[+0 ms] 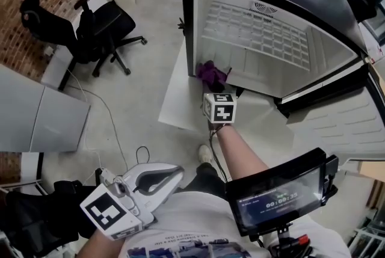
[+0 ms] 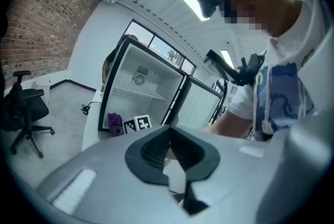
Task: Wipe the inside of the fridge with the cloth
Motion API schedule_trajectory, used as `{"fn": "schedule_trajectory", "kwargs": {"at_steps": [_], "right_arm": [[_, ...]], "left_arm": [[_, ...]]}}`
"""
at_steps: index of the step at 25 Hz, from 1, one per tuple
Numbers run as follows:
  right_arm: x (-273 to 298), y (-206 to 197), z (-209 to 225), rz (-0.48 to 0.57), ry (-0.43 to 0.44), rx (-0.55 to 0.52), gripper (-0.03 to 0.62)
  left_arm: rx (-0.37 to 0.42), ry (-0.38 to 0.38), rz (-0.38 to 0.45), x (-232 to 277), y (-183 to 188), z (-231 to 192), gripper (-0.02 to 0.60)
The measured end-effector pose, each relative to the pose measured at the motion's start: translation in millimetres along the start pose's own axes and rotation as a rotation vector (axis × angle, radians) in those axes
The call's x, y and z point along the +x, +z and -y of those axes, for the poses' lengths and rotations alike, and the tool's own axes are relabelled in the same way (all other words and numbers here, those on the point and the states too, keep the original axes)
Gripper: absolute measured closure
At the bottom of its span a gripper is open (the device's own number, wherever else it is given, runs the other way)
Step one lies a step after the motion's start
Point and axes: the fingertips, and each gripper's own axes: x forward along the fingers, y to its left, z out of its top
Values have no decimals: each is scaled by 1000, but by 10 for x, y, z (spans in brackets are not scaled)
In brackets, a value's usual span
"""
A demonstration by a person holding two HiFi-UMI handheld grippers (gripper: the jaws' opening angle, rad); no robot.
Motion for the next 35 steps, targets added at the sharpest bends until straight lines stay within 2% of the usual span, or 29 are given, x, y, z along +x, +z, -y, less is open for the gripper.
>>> {"fn": "schedule_trajectory", "kwargs": {"at_steps": [5,9,15,19,23,28,32,35], "right_arm": [[59,8,-303,-15,49,-19,520],[46,10,-361,-10,84,-30,520],[-395,177,-344,22,54,-54,520],[-982,420,-253,90,-8,-78,520],[-1793,515,-17,131,-111,-86,520],[-2819,632,306,193,-234,-86,520],[-3637,849,609,282,-346,-79,520],[-4099,1066,832,339,-389,-80,520]], "left_arm": [[-6,12,13,-146,-6,-39,574],[3,1,18,-135,-9,-28,574],[43,-71,24,-232,-37,103,574],[87,-159,33,-309,-60,268,574],[117,-287,40,-307,-122,518,574],[38,-448,55,-235,-124,837,574],[126,-550,52,-97,-88,1132,574],[195,-563,40,35,-77,1317,574]]}}
